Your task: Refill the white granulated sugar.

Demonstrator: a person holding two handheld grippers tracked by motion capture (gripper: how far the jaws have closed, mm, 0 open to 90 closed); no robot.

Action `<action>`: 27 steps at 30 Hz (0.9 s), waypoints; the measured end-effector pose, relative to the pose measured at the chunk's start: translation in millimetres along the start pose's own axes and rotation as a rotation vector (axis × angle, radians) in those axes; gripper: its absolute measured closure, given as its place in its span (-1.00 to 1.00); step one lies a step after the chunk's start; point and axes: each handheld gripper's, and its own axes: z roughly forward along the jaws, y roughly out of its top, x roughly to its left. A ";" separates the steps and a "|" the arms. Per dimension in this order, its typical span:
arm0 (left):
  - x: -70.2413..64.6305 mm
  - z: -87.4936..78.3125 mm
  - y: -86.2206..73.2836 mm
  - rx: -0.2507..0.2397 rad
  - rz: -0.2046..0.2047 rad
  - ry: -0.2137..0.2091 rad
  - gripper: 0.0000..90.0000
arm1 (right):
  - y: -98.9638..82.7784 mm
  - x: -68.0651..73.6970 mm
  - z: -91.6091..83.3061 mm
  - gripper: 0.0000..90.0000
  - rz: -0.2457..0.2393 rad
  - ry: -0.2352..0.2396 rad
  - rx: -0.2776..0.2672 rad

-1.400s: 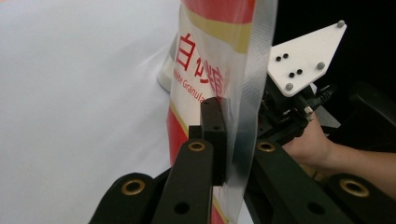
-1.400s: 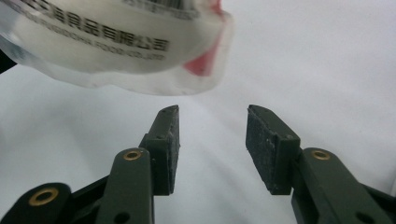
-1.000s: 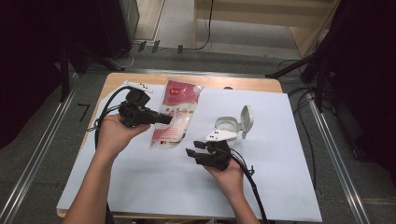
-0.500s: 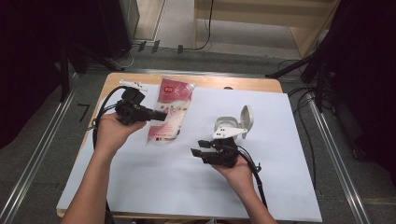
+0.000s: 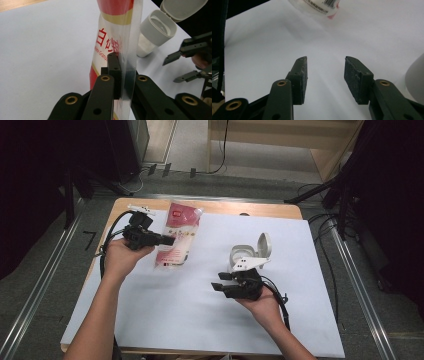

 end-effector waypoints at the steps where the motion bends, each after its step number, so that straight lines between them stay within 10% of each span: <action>1: 1.0 1.1 0.4 0.006 0.009 0.013 1.00 | -1.0 0.6 -1.4 0.20 -0.003 0.007 -0.003; 11: 14.6 22.1 -1.1 0.007 0.015 0.065 1.00 | -11.3 2.2 -16.8 0.17 -0.010 0.005 -0.030; 27: 18.4 17.8 -15.5 -0.024 0.015 0.031 1.00 | -13.8 -4.9 -25.7 0.13 0.009 -0.033 -0.050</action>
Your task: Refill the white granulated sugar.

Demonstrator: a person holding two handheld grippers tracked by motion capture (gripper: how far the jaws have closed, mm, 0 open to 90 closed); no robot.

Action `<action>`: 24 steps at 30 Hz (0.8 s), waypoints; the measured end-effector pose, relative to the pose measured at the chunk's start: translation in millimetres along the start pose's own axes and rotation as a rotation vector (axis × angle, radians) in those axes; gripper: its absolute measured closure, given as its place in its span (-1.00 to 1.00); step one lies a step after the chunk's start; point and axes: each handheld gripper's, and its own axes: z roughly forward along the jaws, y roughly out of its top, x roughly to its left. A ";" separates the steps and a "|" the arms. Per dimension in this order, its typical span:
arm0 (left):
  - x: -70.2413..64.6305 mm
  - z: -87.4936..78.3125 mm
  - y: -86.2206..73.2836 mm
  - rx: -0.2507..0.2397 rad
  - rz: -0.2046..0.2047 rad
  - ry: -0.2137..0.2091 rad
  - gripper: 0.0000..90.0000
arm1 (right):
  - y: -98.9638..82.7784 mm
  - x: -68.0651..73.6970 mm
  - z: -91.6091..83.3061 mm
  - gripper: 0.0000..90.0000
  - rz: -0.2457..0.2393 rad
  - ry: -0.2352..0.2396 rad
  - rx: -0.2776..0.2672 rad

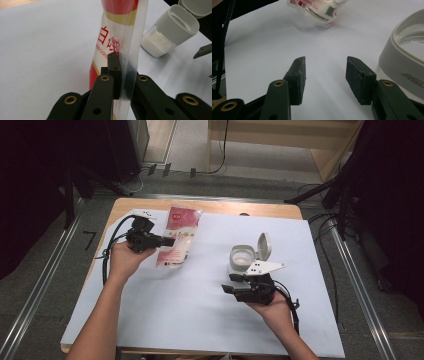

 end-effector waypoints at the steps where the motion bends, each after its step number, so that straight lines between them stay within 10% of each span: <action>1: -0.3 -0.6 -0.5 -0.002 -0.001 0.003 1.00 | 0.1 -0.1 -0.1 0.13 -0.001 -0.001 0.003; 24: -11.9 -11.9 -19.5 0.046 0.020 0.002 0.94 | 1.8 -1.2 -0.3 0.12 -0.005 -0.009 -0.002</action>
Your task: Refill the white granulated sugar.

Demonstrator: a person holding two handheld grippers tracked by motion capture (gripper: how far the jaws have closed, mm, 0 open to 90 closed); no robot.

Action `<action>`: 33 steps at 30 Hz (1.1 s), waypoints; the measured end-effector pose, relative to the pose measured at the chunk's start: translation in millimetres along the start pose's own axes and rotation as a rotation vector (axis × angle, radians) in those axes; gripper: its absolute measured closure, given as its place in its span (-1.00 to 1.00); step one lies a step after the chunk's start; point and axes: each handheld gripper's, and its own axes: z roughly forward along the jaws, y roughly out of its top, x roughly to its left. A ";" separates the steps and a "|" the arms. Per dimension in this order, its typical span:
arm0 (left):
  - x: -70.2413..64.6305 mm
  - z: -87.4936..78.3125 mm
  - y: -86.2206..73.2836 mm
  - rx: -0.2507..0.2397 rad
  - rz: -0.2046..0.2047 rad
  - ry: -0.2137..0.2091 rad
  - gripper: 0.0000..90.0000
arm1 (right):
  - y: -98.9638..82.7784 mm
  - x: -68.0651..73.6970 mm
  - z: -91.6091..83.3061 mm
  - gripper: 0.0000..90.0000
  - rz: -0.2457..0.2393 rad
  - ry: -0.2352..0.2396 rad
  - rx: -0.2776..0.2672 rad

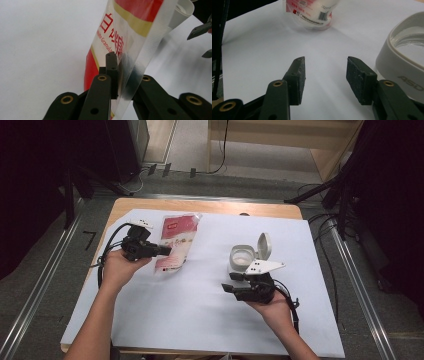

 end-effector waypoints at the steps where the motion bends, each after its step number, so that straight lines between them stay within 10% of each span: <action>1: -0.3 -0.5 -0.6 0.005 0.002 0.004 0.94 | 0.0 -0.2 -0.6 0.12 -0.003 -0.004 -0.003; 33: 7.3 -15.8 -13.8 -0.036 -0.016 -0.024 0.75 | -1.2 -1.9 -1.6 0.12 -0.006 -0.028 0.006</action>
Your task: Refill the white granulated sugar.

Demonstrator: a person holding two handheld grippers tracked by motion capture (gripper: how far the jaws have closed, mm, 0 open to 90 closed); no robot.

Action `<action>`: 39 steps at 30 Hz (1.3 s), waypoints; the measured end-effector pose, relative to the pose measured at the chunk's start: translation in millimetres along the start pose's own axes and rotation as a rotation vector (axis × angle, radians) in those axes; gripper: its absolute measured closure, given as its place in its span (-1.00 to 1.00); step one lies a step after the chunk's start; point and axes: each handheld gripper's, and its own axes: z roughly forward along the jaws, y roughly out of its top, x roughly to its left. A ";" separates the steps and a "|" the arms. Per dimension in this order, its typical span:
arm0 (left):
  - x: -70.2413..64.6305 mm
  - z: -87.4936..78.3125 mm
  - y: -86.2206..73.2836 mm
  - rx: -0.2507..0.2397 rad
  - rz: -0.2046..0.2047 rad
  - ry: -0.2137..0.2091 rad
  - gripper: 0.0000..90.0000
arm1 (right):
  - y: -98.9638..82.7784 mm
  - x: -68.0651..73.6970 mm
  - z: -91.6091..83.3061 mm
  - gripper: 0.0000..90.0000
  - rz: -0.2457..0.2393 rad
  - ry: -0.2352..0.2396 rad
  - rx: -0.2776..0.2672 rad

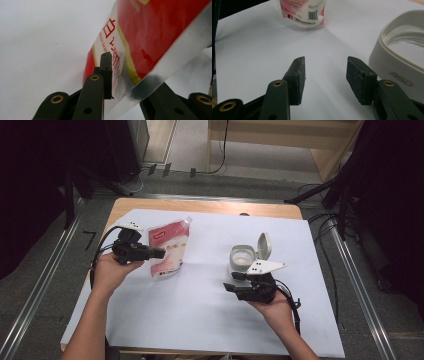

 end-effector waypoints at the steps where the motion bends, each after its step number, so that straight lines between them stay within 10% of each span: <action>1: 0.2 -0.4 -0.1 -0.001 -0.003 -0.001 0.74 | 0.0 -0.1 -0.1 0.12 0.000 -0.001 0.000; 21: 2.5 -14.2 -9.8 -0.077 0.017 -0.009 0.27 | 0.3 -2.1 -2.2 0.12 0.001 -0.011 -0.006; 39: -5.3 -20.8 -15.7 -0.017 0.048 0.074 0.07 | 2.0 -6.2 -6.7 0.10 0.002 -0.030 0.003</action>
